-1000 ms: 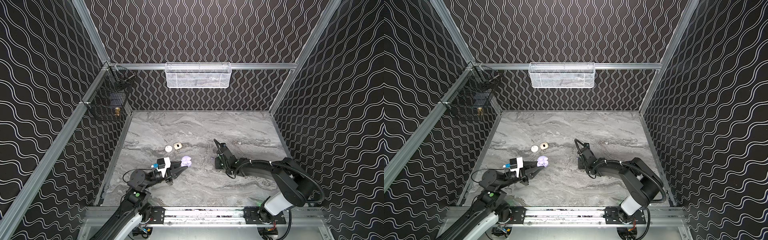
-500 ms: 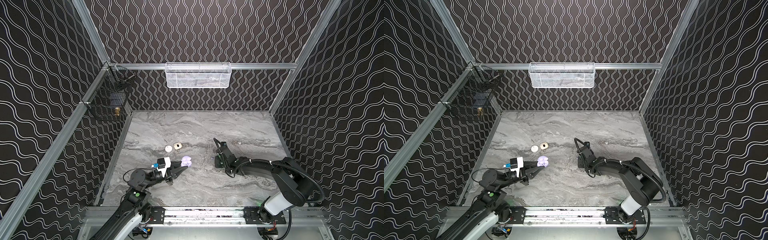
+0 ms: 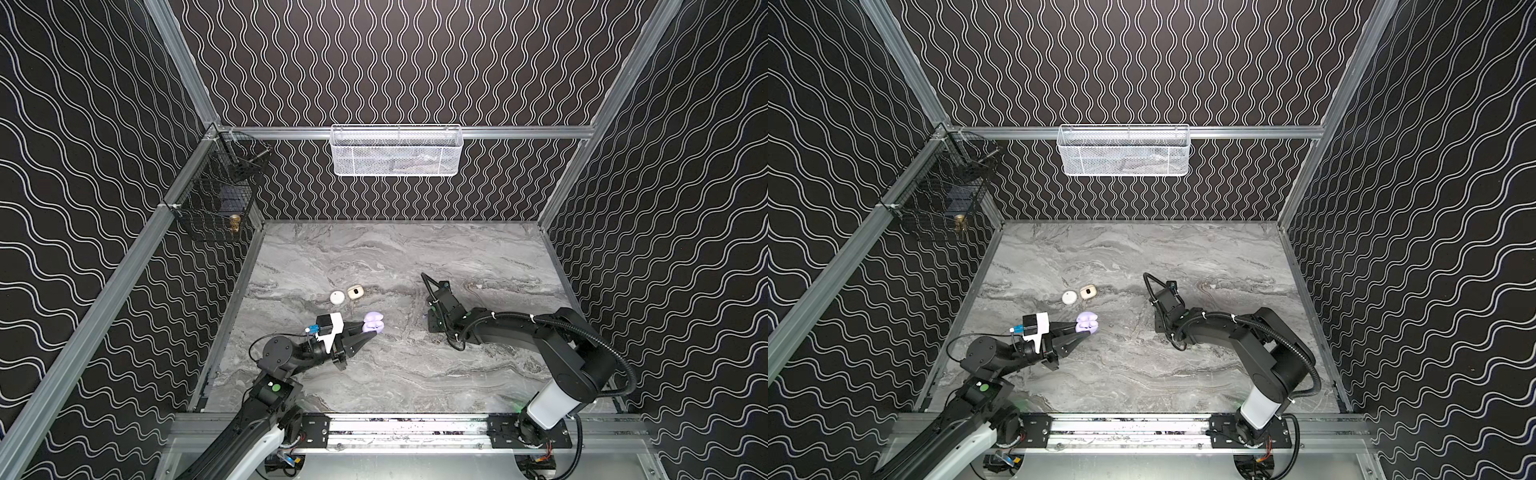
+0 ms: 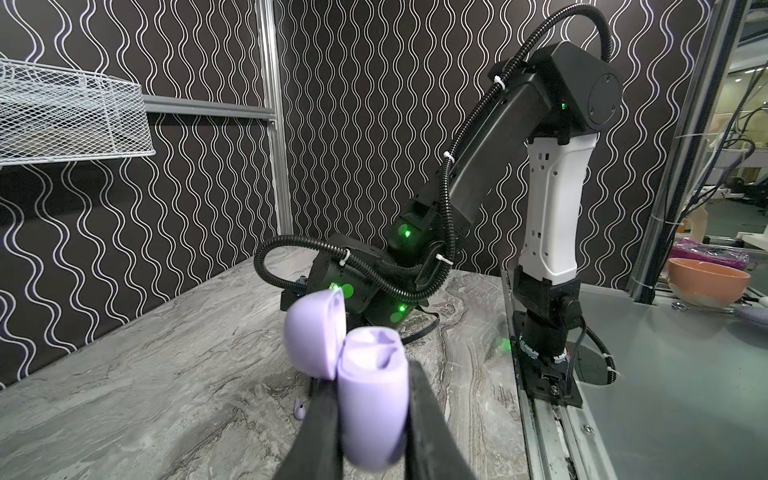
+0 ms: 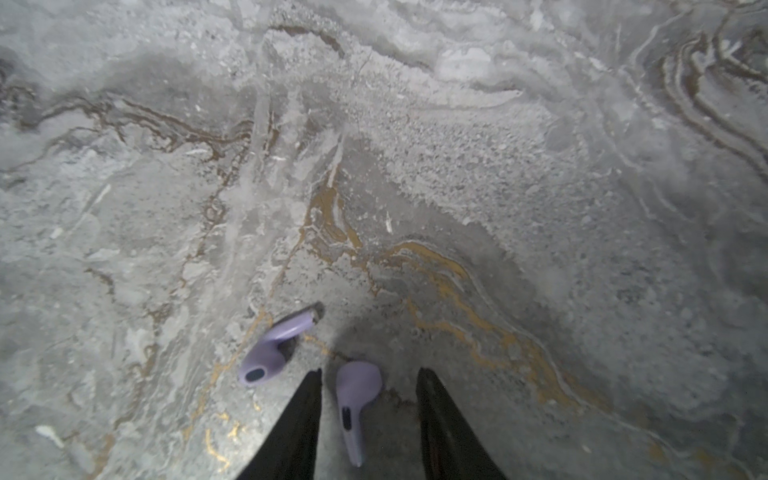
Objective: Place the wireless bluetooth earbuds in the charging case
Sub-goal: 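Close the right gripper on the lavender earbud stem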
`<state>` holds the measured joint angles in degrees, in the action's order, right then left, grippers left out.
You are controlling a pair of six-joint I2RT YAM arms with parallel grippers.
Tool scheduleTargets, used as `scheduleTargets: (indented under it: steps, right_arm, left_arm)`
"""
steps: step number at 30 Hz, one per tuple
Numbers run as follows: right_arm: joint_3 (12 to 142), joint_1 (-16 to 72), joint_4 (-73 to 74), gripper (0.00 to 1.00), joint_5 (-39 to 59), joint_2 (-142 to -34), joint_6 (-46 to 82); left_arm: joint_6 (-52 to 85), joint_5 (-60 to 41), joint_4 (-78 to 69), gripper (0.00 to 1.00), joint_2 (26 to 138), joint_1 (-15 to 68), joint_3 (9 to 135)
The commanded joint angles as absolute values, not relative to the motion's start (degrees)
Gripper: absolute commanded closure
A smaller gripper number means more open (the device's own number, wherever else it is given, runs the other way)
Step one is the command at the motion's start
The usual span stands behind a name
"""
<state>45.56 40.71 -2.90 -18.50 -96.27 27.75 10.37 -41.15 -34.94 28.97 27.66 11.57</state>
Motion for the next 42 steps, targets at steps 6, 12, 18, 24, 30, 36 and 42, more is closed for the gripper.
scheduleTargets:
  steps: [6, 12, 18, 24, 30, 36, 42]
  right_arm:
    - [46.8, 40.7, -5.4, 0.66, -19.8, -97.4, 26.7]
    - [47.5, 40.7, -5.8, 0.67, -19.8, -98.4, 26.5]
    - [47.5, 40.8, -6.0, 0.70, -19.9, -98.5, 26.6]
    - [47.5, 40.8, -5.7, 0.74, -19.3, -98.3, 26.7]
    - [47.6, 41.1, -5.8, 0.75, -19.3, -98.6, 26.9]
    - [47.3, 41.4, -5.7, 0.80, -20.1, -97.9, 27.5]
    - [45.4, 41.4, -4.9, 0.84, -21.1, -94.4, 28.5]
  left_arm:
    - [10.1, -42.0, -37.0, 1.00, 29.6, 27.7, 12.2]
    - [10.3, -42.1, -37.1, 1.00, 29.4, 27.7, 12.3]
    - [10.4, -42.1, -37.1, 1.00, 29.2, 27.7, 12.3]
    - [10.5, -42.1, -37.3, 1.00, 29.2, 27.7, 12.2]
    - [10.5, -42.1, -37.0, 1.00, 29.0, 27.6, 12.3]
    - [10.5, -42.1, -37.1, 1.00, 29.0, 27.7, 12.2]
    - [10.3, -42.2, -36.7, 1.00, 28.9, 27.6, 12.4]
